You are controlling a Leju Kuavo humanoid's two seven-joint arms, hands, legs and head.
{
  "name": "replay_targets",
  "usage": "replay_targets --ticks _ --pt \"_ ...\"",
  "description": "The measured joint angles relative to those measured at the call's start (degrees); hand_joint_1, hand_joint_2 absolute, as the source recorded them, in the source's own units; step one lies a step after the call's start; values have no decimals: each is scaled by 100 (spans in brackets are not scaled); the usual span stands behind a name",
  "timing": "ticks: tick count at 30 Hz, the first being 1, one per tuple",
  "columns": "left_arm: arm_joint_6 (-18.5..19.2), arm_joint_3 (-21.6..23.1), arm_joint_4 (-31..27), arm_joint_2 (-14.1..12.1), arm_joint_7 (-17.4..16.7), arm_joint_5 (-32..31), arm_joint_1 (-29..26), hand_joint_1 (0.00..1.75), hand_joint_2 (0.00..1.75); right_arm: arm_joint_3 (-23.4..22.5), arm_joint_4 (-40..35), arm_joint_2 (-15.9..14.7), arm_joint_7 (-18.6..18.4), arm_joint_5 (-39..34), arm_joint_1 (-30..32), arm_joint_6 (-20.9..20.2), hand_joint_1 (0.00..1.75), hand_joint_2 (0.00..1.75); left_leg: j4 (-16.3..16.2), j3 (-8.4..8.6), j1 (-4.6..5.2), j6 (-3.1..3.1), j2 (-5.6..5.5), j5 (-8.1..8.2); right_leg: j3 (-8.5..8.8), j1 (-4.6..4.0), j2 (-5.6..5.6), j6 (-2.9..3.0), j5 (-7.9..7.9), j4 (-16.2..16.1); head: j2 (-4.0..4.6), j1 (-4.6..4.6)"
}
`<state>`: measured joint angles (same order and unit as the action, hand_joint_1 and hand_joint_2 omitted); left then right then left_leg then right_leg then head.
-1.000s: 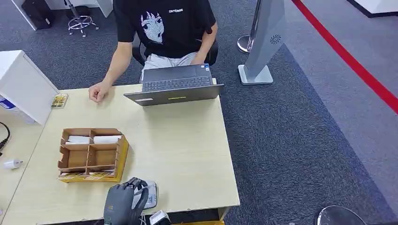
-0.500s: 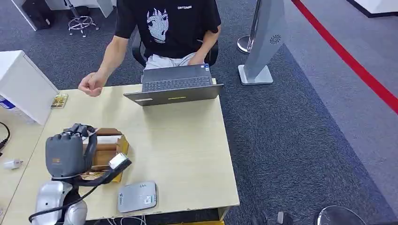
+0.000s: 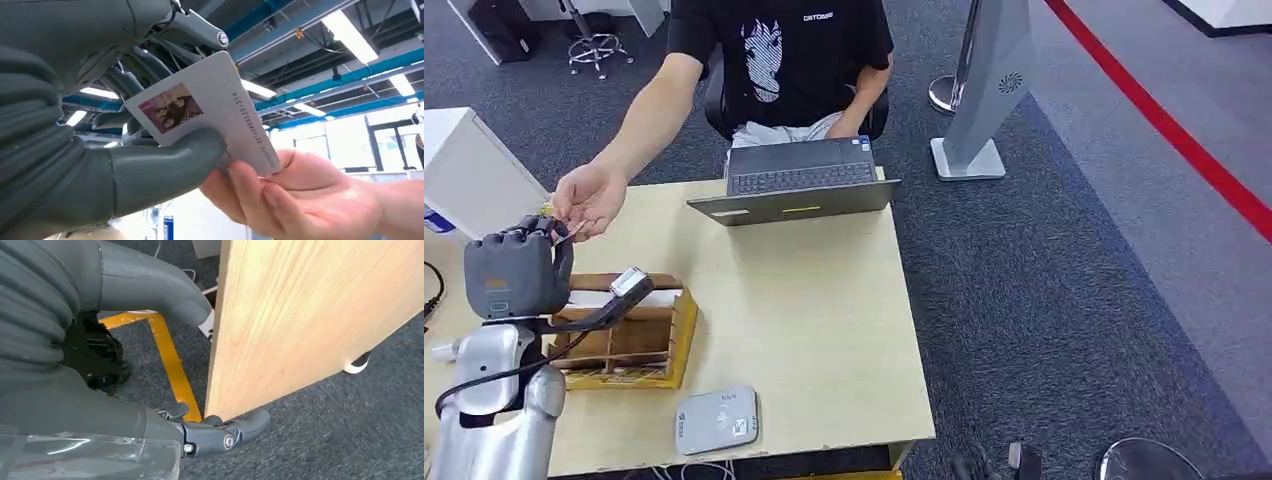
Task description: Pass the card to the sensor for recognition and then transmit it.
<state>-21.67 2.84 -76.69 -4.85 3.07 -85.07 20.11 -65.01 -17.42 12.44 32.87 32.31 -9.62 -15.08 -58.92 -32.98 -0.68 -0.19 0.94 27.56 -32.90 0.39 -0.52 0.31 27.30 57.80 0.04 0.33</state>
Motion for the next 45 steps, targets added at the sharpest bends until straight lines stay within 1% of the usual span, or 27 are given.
replay_targets --ticks 2,5,6,7,9,12,17,21,23,26,27,29,31,32,33,36,39,41,43,45 --pt "60 2 194 -95 -152 -2 144 175 175 42 7 -2 -9 -24 -3 22 0 175 0 0 0 0 1 0 -1 0 1 0 0 0 0 0" --pt "68 2 476 -204 -255 -2 368 175 175 114 20 -2 -31 -57 -12 52 0 175 0 1 -1 0 2 0 -3 0 2 1 0 0 0 4" --pt "53 2 564 -232 -255 -2 438 49 175 132 22 -2 -33 -64 -14 61 0 175 0 0 -1 0 2 0 -2 0 2 1 0 0 0 2" --pt "36 2 654 -245 -255 -2 508 0 175 147 22 -2 -39 -75 -18 61 0 175 0 0 -1 -1 1 0 -2 0 2 1 0 1 0 2" --pt "-6 2 767 -278 -250 0 592 0 175 180 28 -2 -39 -103 -26 70 0 175 0 0 -1 -1 4 0 -2 0 5 1 0 1 0 4" --pt "-115 -5 791 -284 -193 15 607 0 175 208 35 -4 -44 -138 -24 79 0 175 0 -3 0 -1 0 0 -3 0 3 0 1 0 0 2" --pt "-131 -11 798 -293 -185 15 607 0 175 247 46 -9 -44 -166 -22 79 0 175 0 -5 0 0 0 1 -3 0 2 0 1 0 0 2" --pt "-248 -55 780 -293 -65 39 570 0 175 252 46 -11 -44 -190 -16 96 0 175 0 -5 0 0 0 0 -2 0 2 0 0 0 0 2" --pt "-299 -99 607 -293 56 57 398 0 175 254 48 -11 -39 -228 3 101 0 175 0 -3 0 0 6 0 -2 0 5 0 0 0 0 4" --pt "-334 -107 139 -295 285 61 145 0 175 256 48 -13 -13 -300 40 129 0 175 0 -5 0 0 0 1 -3 0 2 0 2 0 0 4" --pt "-321 -105 -105 -308 357 59 -2 0 175 256 48 -15 11 -332 46 140 0 175 0 -4 0 0 4 2 -5 0 6 0 2 0 0 0" --pt "-238 -79 -617 -319 530 113 -279 0 175 254 46 -20 48 -418 86 146 0 175 0 -5 0 -4 8 7 -9 0 11 -2 4 -1 0 4" --pt "-104 18 -1046 -328 622 166 -514 0 175 252 46 -28 68 -470 121 157 0 175 0 -7 0 0 6 9 -9 0 7 -3 5 -1 0 2" --pt "-54 63 -1168 -335 653 193 -677 0 175 252 46 -31 74 -477 135 166 0 175 0 -7 1 0 6 10 -9 0 8 -3 5 -2 0 2" --pt "20 166 -1496 -357 705 247 -830 0 175 252 46 -31 83 -501 153 173 0 175 0 -7 1 1 9 12 -10 0 10 -3 5 -3 0 2" --pt "92 491 -1973 -405 759 293 -1193 0 175 250 46 -33 127 -523 208 173 0 175 0 -8 1 1 6 12 -10 1 7 -4 5 -4 0 2" --pt "117 662 -2230 -448 766 317 -1350 0 175 249 46 -33 136 -536 225 173 0 175 0 -8 1 2 6 11 -9 1 7 -4 5 -4 0 2" --pt "127 812 -2365 -523 768 294 -1473 0 175 249 44 -33 162 -588 242 173 0 175 0 -6 1 2 7 11 -9 1 7 -3 4 -4 0 4" --pt "114 1002 -2489 -586 710 103 -1627 0 175 239 39 -33 190 -634 273 173 0 175 0 -6 0 2 7 11 -9 0 7 -3 5 -3 0 2" --pt "70 1191 -2632 -628 611 74 -1817 0 175 221 33 -35 205 -678 309 173 0 175 0 -6 0 2 8 11 -9 0 7 -3 5 -3 0 2"
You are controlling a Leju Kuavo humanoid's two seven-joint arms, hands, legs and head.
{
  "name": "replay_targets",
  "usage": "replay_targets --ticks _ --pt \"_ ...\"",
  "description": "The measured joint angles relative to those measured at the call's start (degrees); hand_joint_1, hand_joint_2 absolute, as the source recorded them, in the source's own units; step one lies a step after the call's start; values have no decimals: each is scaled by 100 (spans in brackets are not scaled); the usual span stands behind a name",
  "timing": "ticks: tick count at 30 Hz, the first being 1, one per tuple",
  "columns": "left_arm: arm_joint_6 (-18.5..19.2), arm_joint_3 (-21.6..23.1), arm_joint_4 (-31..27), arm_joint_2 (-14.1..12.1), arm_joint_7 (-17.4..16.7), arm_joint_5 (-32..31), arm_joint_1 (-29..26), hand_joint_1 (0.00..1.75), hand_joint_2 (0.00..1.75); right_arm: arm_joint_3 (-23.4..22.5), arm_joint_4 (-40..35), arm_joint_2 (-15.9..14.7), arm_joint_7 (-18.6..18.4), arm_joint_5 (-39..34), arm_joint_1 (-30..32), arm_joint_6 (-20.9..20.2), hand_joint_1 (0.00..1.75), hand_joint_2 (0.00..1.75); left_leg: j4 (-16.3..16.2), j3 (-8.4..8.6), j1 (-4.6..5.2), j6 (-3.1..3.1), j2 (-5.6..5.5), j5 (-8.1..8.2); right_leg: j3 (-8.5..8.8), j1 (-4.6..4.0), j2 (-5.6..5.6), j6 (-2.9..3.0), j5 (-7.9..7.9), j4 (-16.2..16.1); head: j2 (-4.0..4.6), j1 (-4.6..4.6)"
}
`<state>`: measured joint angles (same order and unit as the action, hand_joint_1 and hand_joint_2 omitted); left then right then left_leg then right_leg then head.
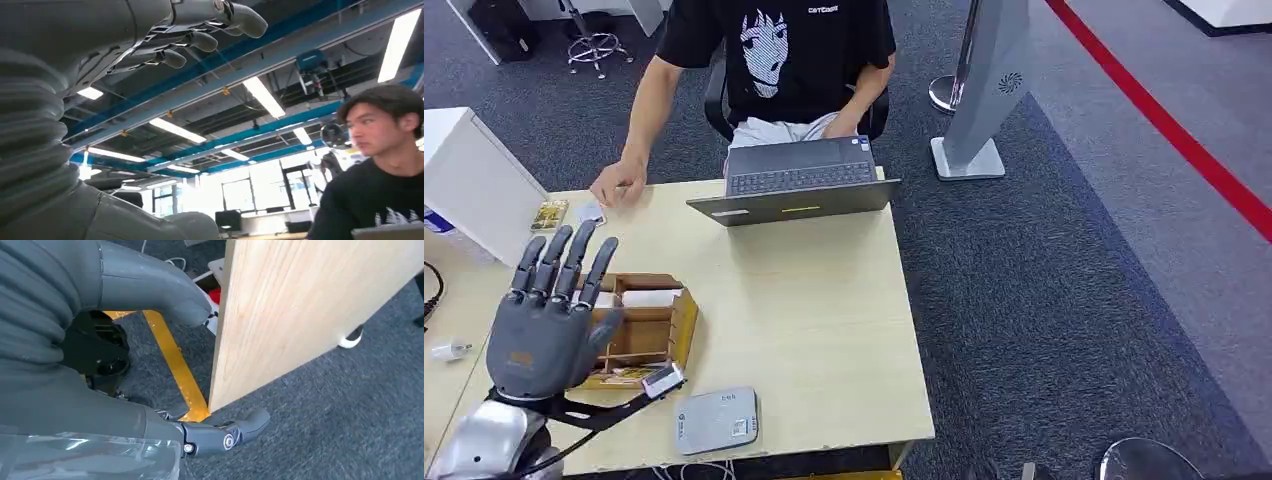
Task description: Pass the card to the sensor for recognition and then transmit it.
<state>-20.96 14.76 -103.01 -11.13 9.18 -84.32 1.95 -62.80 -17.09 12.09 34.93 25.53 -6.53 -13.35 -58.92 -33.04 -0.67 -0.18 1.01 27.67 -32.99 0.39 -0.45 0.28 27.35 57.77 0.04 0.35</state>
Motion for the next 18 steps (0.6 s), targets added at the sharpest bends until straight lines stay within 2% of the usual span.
replay_targets --ticks 5,11,18 --pt "-187 253 -338 -83 -240 19 -582 0 175 -100 -30 -4 37 -103 128 -9 0 175 1 -3 0 3 1 8 -1 0 0 0 6 0 0 0" --pt "-321 258 -441 -24 -131 324 -1401 0 175 -238 -90 -4 28 -94 193 -31 0 175 1 -4 1 6 0 13 -1 0 -1 -3 11 -3 0 0" --pt "-306 242 -369 2 -131 369 -1736 0 175 -297 -111 -4 26 -33 194 -46 0 175 2 -4 0 6 -2 12 1 0 -4 -2 10 -2 0 0"
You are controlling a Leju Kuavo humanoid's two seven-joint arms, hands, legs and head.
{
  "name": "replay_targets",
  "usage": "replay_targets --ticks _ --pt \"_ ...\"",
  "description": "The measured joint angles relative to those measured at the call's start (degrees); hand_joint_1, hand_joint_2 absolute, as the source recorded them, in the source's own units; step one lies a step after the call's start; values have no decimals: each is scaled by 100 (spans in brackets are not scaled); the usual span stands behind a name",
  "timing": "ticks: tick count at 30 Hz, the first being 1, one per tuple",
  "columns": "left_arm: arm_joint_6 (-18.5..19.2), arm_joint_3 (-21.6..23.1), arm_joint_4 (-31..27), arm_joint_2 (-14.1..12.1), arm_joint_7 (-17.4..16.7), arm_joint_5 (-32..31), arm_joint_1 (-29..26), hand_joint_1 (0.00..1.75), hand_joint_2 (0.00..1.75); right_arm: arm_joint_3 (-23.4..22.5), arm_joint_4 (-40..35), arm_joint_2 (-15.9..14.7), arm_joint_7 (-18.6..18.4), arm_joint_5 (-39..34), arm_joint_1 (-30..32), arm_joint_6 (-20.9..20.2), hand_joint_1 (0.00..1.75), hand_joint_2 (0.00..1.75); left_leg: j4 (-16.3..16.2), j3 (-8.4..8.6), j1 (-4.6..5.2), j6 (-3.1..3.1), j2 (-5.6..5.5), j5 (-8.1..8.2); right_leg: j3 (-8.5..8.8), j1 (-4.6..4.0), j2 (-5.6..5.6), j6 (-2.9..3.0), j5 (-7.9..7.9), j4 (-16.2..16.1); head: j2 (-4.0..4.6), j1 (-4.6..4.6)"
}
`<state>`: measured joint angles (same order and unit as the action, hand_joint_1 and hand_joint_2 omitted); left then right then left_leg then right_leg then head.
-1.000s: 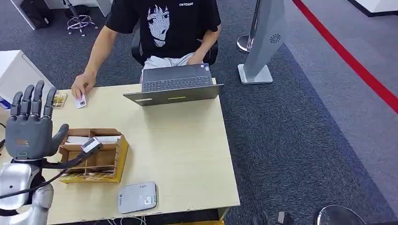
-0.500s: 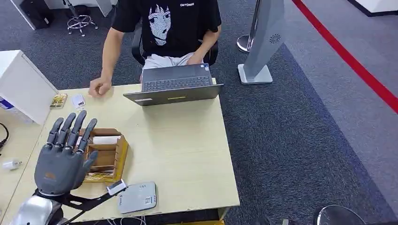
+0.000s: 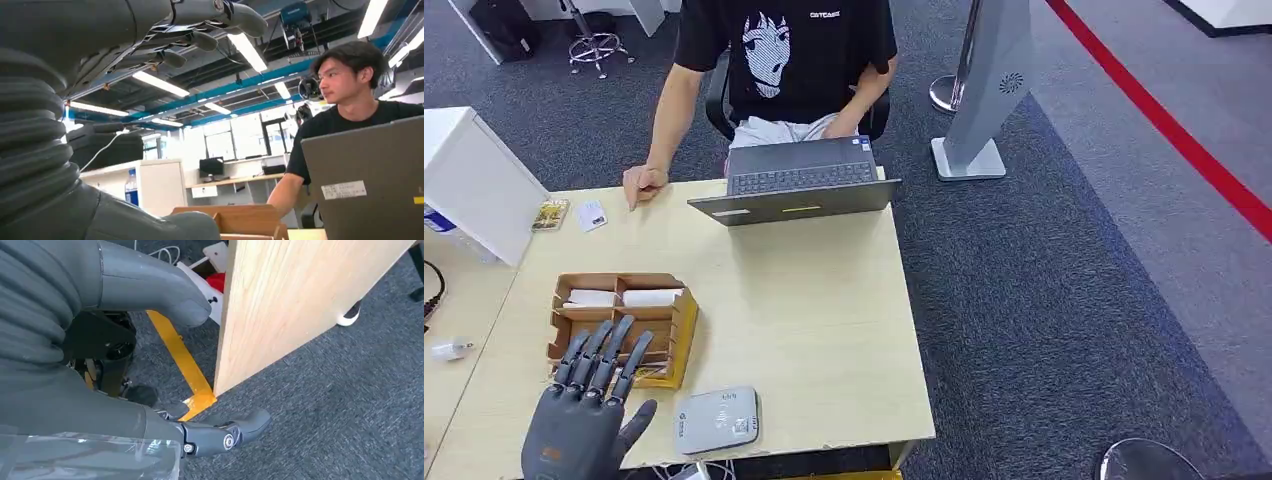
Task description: Pass the card to the sensor for recognition and then transmit it.
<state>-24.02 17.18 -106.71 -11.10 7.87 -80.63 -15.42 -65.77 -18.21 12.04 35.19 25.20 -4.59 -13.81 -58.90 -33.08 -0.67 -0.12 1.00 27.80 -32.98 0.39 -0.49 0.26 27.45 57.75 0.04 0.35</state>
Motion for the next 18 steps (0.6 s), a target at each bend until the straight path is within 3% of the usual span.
replay_targets --ticks 4,8,18 --pt "33 -158 132 4 -9 153 -25 0 175 -26 -13 0 -48 59 -3 -33 0 175 0 2 0 -1 -1 -1 1 0 0 1 -1 0 0 0" --pt "31 -491 426 59 218 376 -11 0 175 -31 -13 0 -57 129 -11 -44 0 175 0 2 -1 -1 0 -1 1 -1 0 1 -1 1 0 0" --pt "31 -1078 1091 232 435 369 139 0 175 -31 -13 -2 -59 234 -44 -48 0 175 0 1 0 -1 -1 -1 1 0 -1 1 -1 1 0 0"
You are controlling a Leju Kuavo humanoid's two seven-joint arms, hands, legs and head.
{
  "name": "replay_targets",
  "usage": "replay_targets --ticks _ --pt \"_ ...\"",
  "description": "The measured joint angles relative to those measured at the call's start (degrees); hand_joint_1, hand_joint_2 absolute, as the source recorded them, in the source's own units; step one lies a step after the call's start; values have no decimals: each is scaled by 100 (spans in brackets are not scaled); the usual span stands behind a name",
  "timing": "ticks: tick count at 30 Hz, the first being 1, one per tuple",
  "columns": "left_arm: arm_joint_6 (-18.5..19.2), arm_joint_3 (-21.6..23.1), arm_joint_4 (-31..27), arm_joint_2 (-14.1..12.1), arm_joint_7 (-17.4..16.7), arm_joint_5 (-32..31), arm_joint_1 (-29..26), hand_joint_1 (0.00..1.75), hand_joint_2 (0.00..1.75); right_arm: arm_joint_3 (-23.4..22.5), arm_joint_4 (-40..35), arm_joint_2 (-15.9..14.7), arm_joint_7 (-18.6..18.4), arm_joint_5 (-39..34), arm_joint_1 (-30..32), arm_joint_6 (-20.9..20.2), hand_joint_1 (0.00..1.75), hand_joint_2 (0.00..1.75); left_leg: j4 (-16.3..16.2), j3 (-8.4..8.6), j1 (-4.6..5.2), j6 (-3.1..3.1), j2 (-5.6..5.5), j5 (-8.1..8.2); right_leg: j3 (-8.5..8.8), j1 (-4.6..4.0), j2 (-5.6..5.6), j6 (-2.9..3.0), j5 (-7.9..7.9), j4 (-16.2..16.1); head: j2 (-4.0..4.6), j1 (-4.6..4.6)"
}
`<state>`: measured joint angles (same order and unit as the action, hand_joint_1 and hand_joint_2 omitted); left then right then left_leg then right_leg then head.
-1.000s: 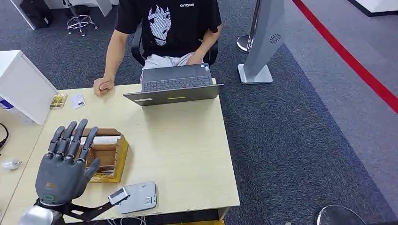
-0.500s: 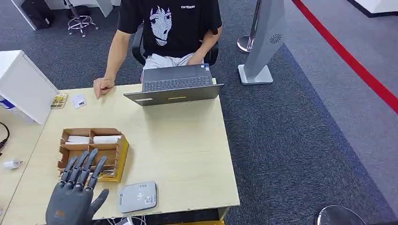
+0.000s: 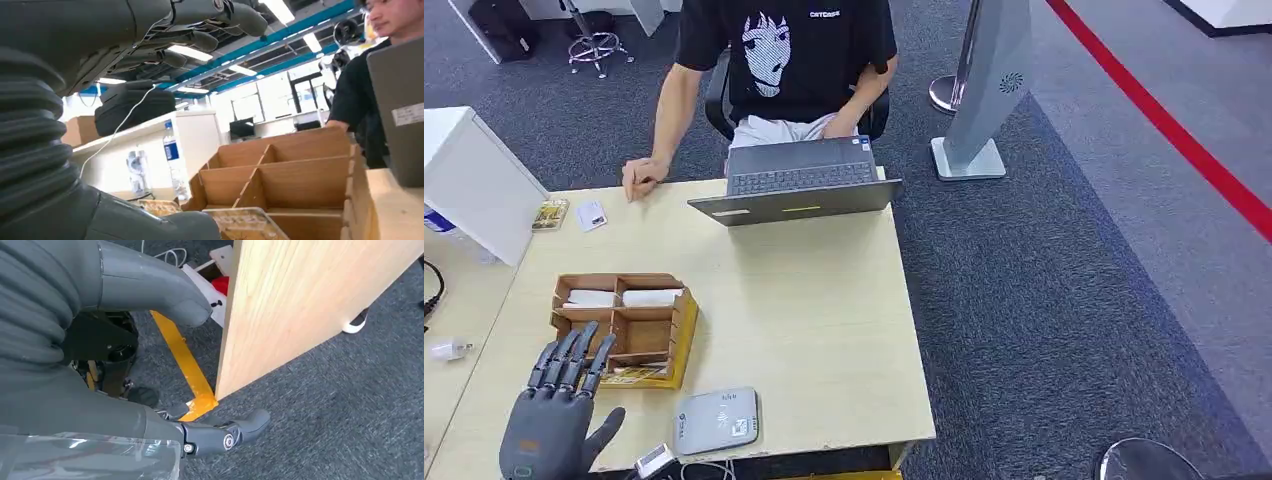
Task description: Pass the card to the sensor for recognition and then transmit it.
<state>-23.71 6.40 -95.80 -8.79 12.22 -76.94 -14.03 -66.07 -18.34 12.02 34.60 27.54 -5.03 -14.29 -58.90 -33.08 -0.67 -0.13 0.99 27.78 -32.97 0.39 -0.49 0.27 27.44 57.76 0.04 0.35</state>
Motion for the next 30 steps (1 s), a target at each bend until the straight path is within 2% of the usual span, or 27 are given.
replay_targets --ticks 6,12,21,30 --pt "4 -230 475 33 0 -275 208 0 175 0 0 0 -26 66 -38 -9 0 175 0 1 0 0 0 0 0 0 0 0 0 0 0 0" --pt "7 -354 826 39 15 -293 343 0 175 0 0 0 -42 76 -71 -7 0 175 0 1 -1 0 0 -1 0 0 0 1 -1 1 0 0" --pt "39 -361 1003 39 13 -389 429 0 175 2 2 0 -42 105 -89 -9 0 175 0 0 0 0 0 0 0 0 -1 0 0 0 0 0" --pt "151 -363 1659 7 -37 -492 927 0 175 70 15 0 -46 153 -158 -4 0 175 0 1 -1 -2 -3 -6 1 0 -3 2 -2 3 0 0"
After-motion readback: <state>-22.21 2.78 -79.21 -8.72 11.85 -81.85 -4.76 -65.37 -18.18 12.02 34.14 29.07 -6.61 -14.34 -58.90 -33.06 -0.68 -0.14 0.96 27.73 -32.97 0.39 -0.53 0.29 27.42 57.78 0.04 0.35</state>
